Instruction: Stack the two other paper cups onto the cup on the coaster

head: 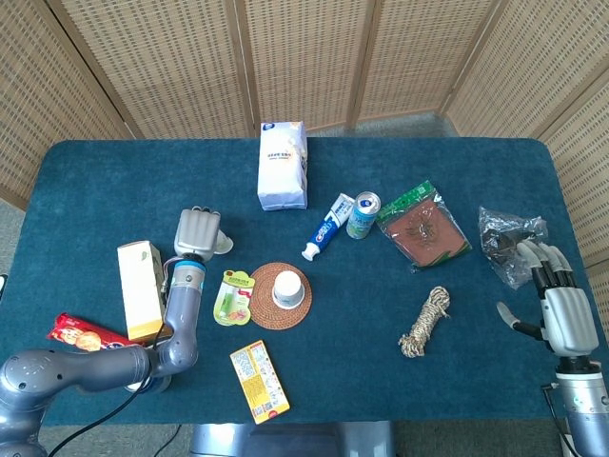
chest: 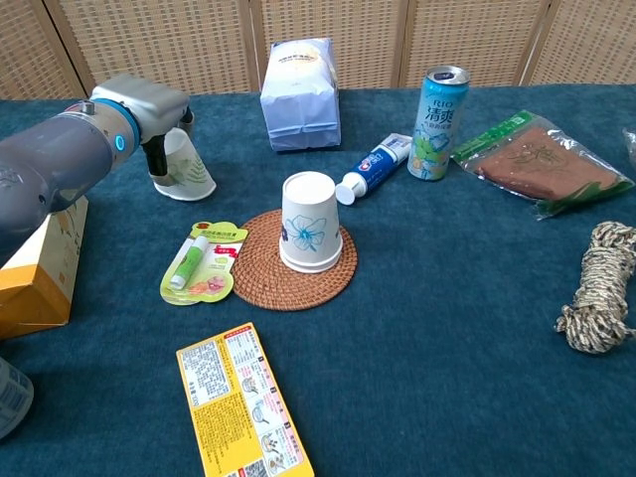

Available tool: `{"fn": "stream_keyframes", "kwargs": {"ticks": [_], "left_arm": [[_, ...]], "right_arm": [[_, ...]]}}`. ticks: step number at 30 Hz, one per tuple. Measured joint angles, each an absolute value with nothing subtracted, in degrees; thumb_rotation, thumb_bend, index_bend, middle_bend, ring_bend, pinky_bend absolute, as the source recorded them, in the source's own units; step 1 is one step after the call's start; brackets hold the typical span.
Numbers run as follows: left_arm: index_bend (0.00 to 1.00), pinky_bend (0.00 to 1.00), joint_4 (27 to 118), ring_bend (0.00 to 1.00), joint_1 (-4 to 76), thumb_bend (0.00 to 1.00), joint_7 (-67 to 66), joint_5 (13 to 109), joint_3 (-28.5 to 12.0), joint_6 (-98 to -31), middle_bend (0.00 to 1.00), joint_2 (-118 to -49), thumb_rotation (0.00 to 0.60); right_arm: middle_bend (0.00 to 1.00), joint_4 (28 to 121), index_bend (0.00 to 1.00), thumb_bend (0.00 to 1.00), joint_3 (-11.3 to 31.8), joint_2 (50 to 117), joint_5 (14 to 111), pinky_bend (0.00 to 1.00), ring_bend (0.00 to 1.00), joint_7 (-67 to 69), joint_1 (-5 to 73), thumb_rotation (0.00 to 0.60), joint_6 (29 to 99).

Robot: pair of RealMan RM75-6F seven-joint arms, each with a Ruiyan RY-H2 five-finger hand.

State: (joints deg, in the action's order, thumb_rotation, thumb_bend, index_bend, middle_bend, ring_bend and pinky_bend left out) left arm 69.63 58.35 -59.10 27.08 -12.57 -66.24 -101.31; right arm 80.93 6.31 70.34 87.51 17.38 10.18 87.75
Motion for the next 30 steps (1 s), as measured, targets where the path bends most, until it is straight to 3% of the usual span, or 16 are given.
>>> {"fn": "stream_keyframes", "kwargs": {"ticks": [9,23,30], "left_arm": [[0.45,0.6,78.35,0.38,56.86,0.26,-58.1,27.03,-14.45,-67.04,0.41,-96.93,0.6],[0.44,0.59,107.29,0.38,54.76,0.25,-56.93,21.1,-20.29,-69.43,0.4,-76.1,0.6],[0.43,0.59,114.82,0.38,56.43,0.25,-55.01,17.15,-22.33,-69.28,0.4,-71.85,0.6]], "right_arm": [[0.0,80.98,0.04,0.31,5.99,70.6,87.96,0.1,0.0,16.69,10.16,0.6,87.24],[0.0,81.51,0.04,0.32,5.59,71.15,88.59,0.1,0.0,15.24,10.16,0.6,86.75],[0.0,81.59,0.04,0.32,5.41,71.45,89.06,0.1,0.0,15.13,10.31,0.6,86.54]]}}
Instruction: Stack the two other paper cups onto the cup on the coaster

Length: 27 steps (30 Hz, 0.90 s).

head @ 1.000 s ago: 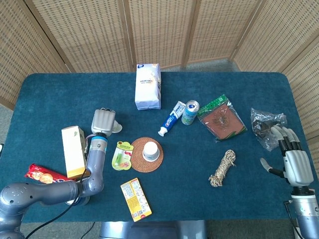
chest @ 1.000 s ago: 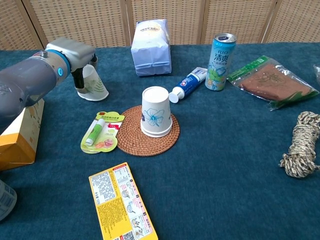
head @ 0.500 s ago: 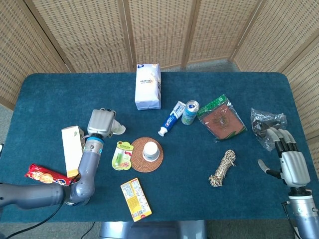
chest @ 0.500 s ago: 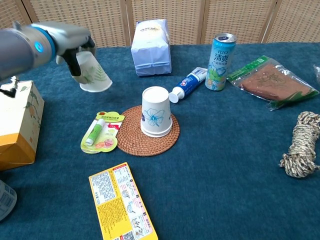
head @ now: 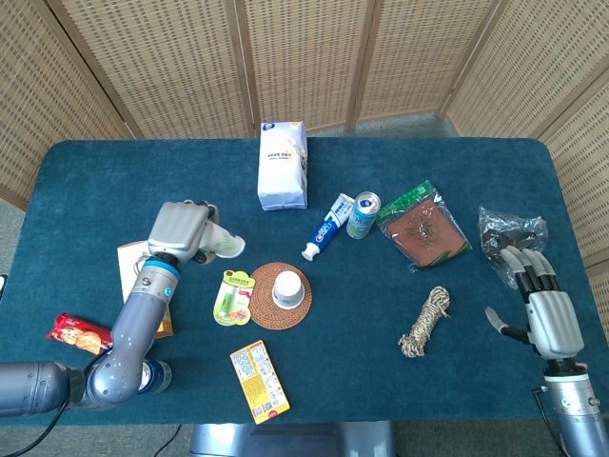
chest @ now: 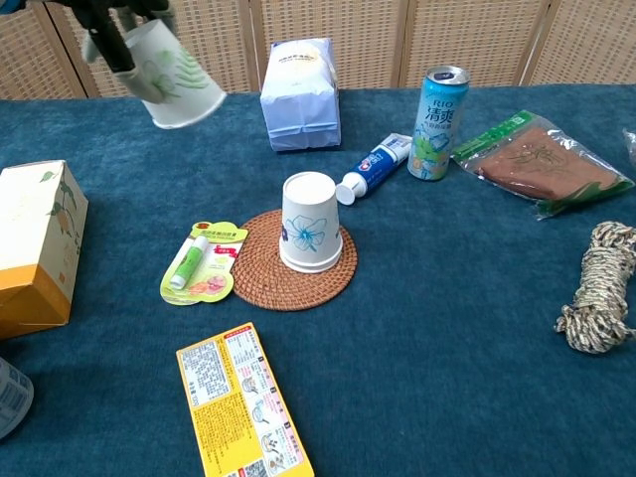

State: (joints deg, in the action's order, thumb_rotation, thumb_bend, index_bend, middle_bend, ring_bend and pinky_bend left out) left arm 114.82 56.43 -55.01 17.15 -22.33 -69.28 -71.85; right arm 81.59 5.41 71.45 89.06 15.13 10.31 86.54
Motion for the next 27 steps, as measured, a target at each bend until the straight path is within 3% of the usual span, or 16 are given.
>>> {"fn": "stream_keyframes", "kwargs": {"ticks": [6,27], "left_arm": [[0.43,0.59,115.67,0.38,59.27,0.24,-53.66,16.21,-21.6,-69.18,0.39,-74.56,0.6],[0.42,0.57,112.39,0.36,70.89,0.24,-59.36,11.32,-19.83,-78.0,0.38,-88.27,0.6]], "right_arm": [[0.0,81.47,0.04,0.32,5.49,71.45,89.07,0.1,0.0,15.34,10.28,0.6,86.6],[0.0,81.99,0.04,0.32,6.03,70.69,88.77,0.1,0.0,16.39,9.93,0.6,87.18]]}}
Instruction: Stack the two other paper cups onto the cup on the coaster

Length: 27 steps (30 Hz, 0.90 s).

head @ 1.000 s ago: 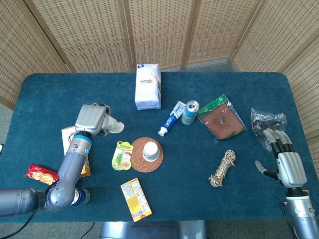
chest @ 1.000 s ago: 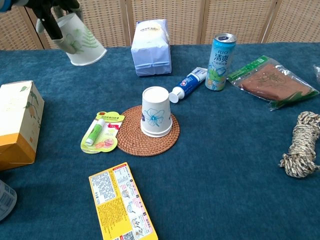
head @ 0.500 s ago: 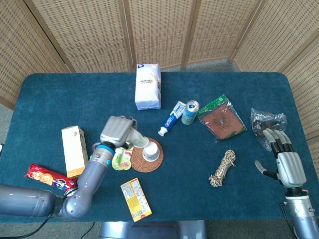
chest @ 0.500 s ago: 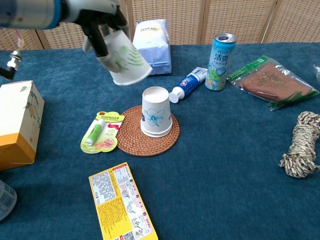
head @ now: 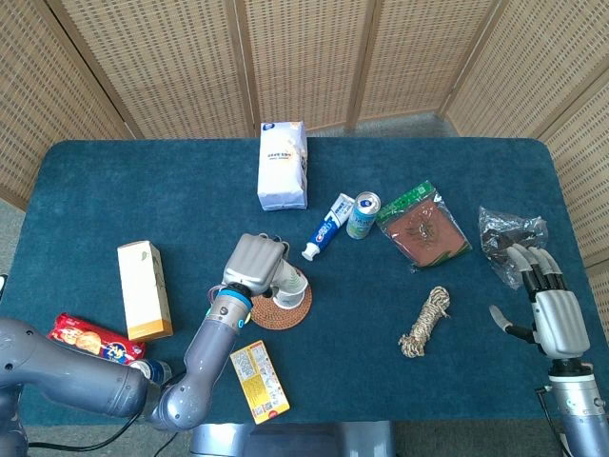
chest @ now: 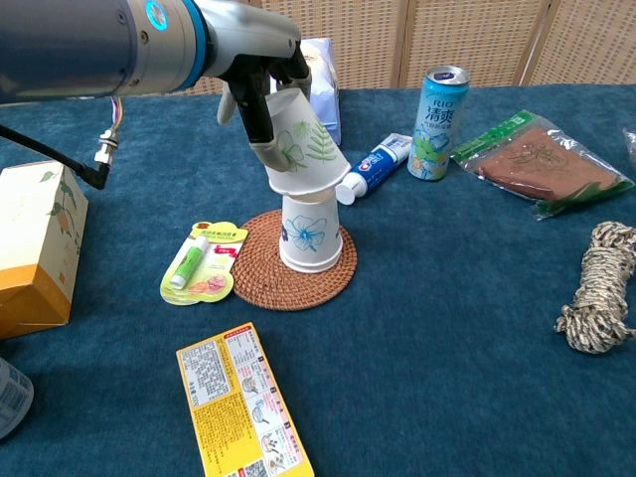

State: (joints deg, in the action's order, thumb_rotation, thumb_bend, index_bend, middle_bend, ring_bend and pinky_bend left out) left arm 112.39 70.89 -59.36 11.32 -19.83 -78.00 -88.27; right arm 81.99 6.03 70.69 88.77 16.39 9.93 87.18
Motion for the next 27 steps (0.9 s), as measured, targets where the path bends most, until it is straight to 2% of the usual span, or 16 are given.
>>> {"fn": "stream_keyframes", "kwargs": {"ticks": [13,20,27], "left_arm": [[0.4,0.52,111.14,0.29,72.47,0.24,-60.73,11.11,-19.28,-79.53,0.34,-90.28,0.6],[0.38,0.45,111.74,0.2,72.55,0.23,-60.79,11.24,-19.68,-79.93,0.26,-89.69,0.6],[0.38,0.45,112.28,0.19,72.59,0.23,-60.95,10.14,-20.0,-79.81,0.25,-89.23,0.6]], "right_arm": [[0.0,82.13,0.04,0.32,6.07,70.59,88.75,0.1,0.0,16.4,9.83,0.6,87.16],[0.0,82.08,0.04,0.32,6.13,70.62,88.67,0.1,0.0,16.48,9.84,0.6,87.07],[0.0,82.08,0.04,0.32,6.04,70.68,88.78,0.1,0.0,16.21,9.82,0.6,87.03]]}}
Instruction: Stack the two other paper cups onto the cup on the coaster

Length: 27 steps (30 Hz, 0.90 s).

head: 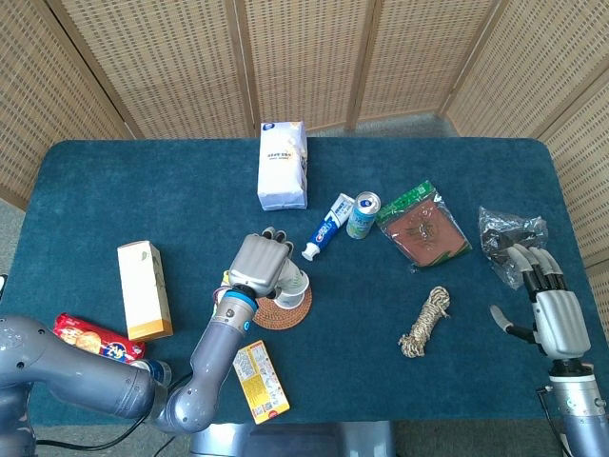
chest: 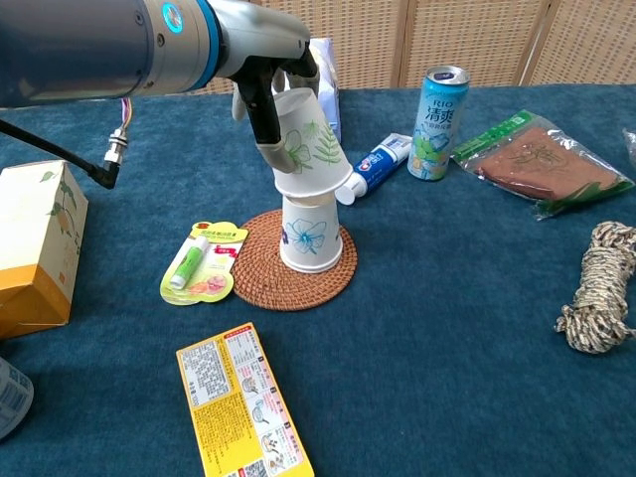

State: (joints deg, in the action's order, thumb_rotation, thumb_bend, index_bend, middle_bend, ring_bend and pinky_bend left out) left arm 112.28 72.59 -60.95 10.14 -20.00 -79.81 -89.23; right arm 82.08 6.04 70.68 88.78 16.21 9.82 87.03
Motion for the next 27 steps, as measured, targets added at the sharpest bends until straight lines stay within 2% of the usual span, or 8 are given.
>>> {"fn": "stream_keyframes", "kwargs": {"ticks": [10,18,23,27], "left_arm": [[0.35,0.42,112.79,0.15,73.62,0.23,-62.88,6.6,-20.62,-80.32,0.21,-88.71,0.6],[0.31,0.38,112.75,0.04,74.12,0.23,-63.37,5.95,-20.19,-80.59,0.08,-89.1,0.6],[0.25,0.36,112.72,0.0,74.14,0.23,-63.01,6.38,-20.04,-80.51,0.01,-89.36,0.6],[0.15,0.32,112.97,0.0,73.95,0.23,-62.43,7.49,-20.0,-80.42,0.0,-89.15,0.6]], "right_arm": [[0.0,82.02,0.04,0.32,6.06,70.78,88.78,0.1,0.0,16.12,9.83,0.6,86.98],[0.0,82.09,0.04,0.32,6.1,70.82,88.81,0.1,0.0,16.06,9.83,0.6,87.03],[0.0,82.11,0.04,0.33,6.14,70.74,88.74,0.1,0.0,16.24,9.8,0.6,87.03],[0.0,82.12,0.04,0.33,6.15,70.66,88.71,0.1,0.0,16.41,9.77,0.6,87.01]]}}
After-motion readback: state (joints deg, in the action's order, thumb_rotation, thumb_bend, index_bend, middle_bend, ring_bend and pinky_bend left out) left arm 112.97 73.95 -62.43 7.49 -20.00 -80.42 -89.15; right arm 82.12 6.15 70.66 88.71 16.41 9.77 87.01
